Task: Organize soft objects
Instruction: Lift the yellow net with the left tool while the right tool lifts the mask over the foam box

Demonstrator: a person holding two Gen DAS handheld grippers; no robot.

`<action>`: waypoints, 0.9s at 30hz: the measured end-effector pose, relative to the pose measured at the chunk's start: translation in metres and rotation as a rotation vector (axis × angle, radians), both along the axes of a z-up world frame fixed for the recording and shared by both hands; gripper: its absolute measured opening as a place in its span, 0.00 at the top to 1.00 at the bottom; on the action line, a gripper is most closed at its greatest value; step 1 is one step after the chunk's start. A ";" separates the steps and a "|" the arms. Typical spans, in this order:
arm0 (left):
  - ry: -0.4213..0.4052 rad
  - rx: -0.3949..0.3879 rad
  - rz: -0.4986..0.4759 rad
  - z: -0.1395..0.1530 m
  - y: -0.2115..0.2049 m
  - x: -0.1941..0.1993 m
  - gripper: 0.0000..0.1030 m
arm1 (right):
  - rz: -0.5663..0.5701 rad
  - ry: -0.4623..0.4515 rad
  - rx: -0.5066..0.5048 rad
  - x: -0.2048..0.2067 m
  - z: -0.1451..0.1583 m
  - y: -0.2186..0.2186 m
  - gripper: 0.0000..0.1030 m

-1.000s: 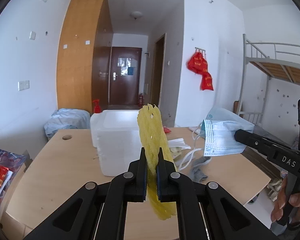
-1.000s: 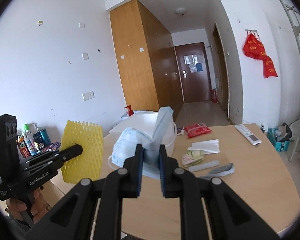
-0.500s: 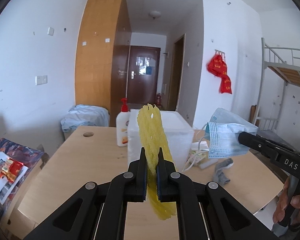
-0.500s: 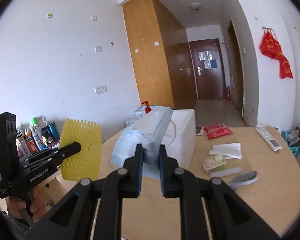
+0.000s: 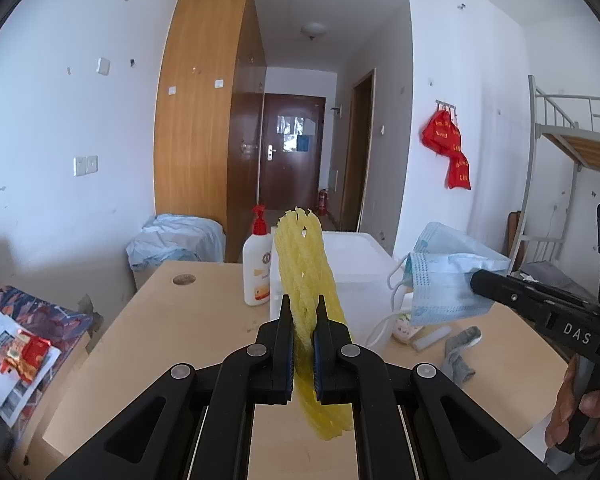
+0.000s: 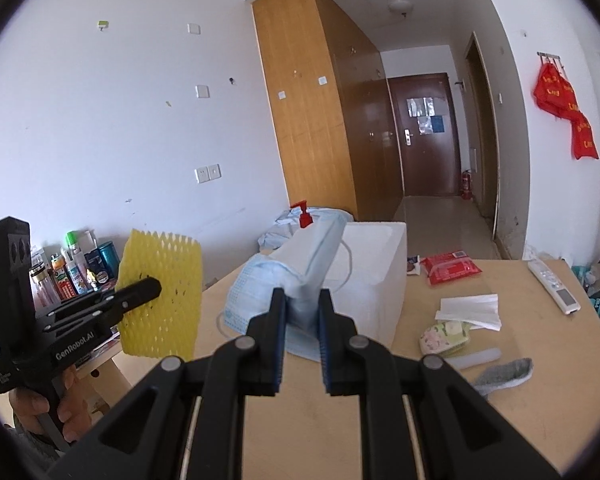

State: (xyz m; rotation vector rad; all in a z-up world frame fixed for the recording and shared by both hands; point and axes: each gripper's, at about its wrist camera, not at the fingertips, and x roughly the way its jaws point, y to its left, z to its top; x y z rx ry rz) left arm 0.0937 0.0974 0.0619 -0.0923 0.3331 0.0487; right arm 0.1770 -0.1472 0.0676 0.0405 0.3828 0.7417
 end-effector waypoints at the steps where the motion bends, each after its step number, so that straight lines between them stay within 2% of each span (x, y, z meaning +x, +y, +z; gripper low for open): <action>1: 0.002 -0.001 -0.002 0.001 0.000 0.003 0.93 | 0.001 0.001 -0.001 0.001 0.000 0.000 0.83; 17: 0.014 -0.016 -0.055 0.014 0.014 0.060 0.93 | -0.016 0.016 -0.024 0.048 0.015 0.016 0.83; 27: 0.052 -0.033 -0.099 0.016 0.025 0.110 0.93 | -0.029 0.040 -0.058 0.086 0.019 0.037 0.83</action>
